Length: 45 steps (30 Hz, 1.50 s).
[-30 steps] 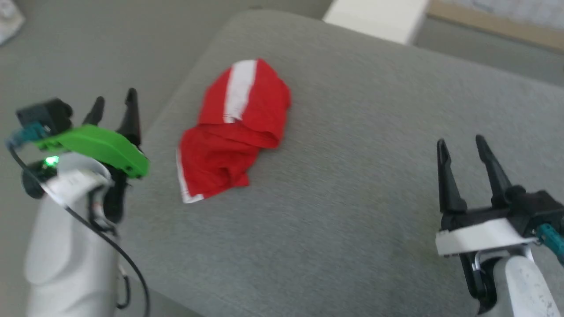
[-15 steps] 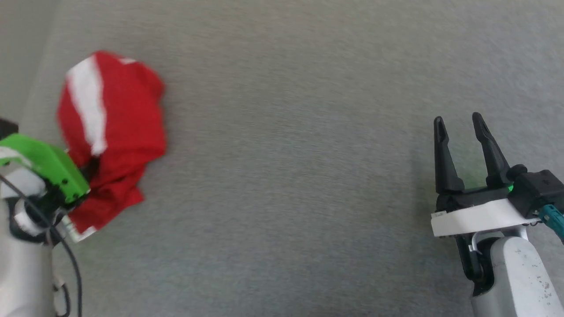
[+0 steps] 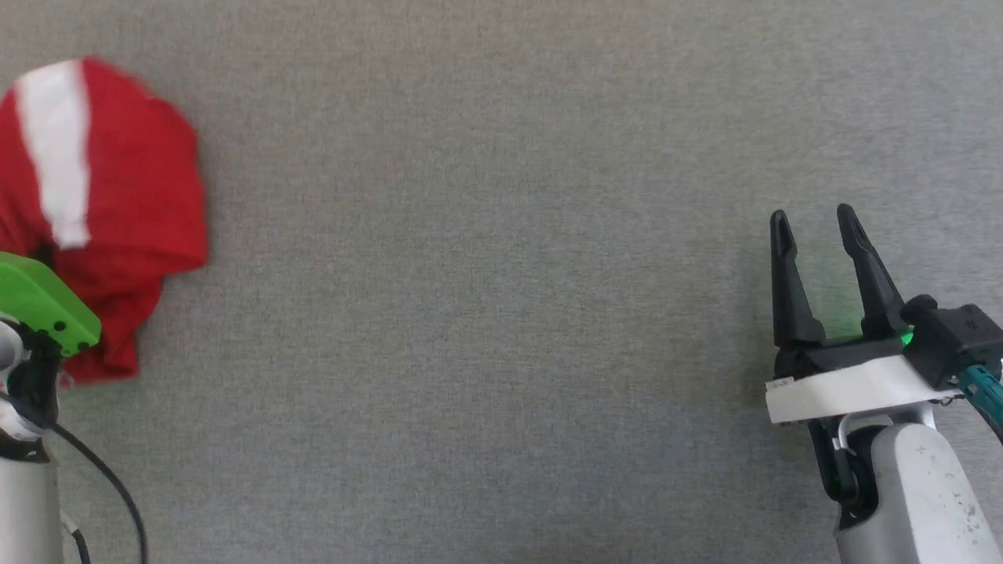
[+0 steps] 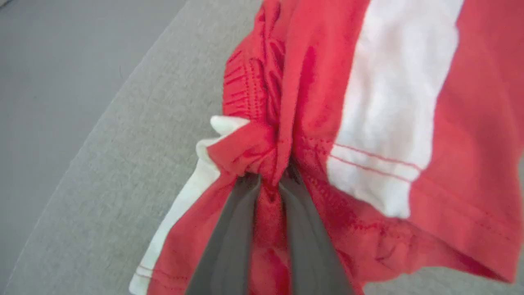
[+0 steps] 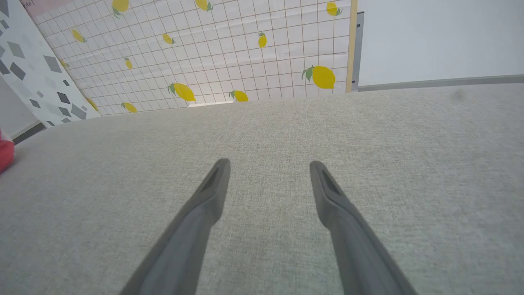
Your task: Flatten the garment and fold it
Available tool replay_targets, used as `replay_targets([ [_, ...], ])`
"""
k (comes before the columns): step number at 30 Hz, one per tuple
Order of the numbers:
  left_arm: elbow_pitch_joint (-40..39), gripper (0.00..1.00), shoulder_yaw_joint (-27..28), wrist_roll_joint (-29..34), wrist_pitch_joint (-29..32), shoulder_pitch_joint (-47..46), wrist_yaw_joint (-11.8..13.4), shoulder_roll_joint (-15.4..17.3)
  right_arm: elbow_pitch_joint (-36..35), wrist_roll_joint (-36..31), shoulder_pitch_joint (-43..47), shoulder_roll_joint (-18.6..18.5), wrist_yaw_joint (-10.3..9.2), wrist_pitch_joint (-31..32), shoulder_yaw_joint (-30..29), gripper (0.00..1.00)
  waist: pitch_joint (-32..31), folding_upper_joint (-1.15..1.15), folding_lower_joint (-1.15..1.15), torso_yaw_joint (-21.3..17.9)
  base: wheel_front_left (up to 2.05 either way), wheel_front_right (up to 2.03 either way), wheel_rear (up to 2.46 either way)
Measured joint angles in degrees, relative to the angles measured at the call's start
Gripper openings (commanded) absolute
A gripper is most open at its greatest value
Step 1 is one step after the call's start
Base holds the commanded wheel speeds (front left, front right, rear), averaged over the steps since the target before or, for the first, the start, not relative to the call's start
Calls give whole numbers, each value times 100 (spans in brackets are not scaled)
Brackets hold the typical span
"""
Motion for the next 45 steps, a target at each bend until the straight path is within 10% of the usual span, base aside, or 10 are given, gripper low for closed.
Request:
replay_targets([
  [8,322,0,-169,823,-3654,-377,-423,-245,107,5,638,-1,0,0,-294,100,-971,0,0,-62,0,0,0],
  [16,292,0,-900,1109,-4310,-669,-609,-723,127,-10,1106,0,0,0,-344,100,-1967,0,0,-138,0,0,0],
  [33,1712,0,-3085,632,-3811,-1142,-1380,-2075,104,-78,1321,-1,0,0,-165,100,-2649,0,0,-1343,0,0,0],
  [45,3845,0,-4733,-263,-716,-1115,-1380,-2117,115,-15,1281,-4,0,0,99,100,-2380,0,0,-2005,0,0,0],
])
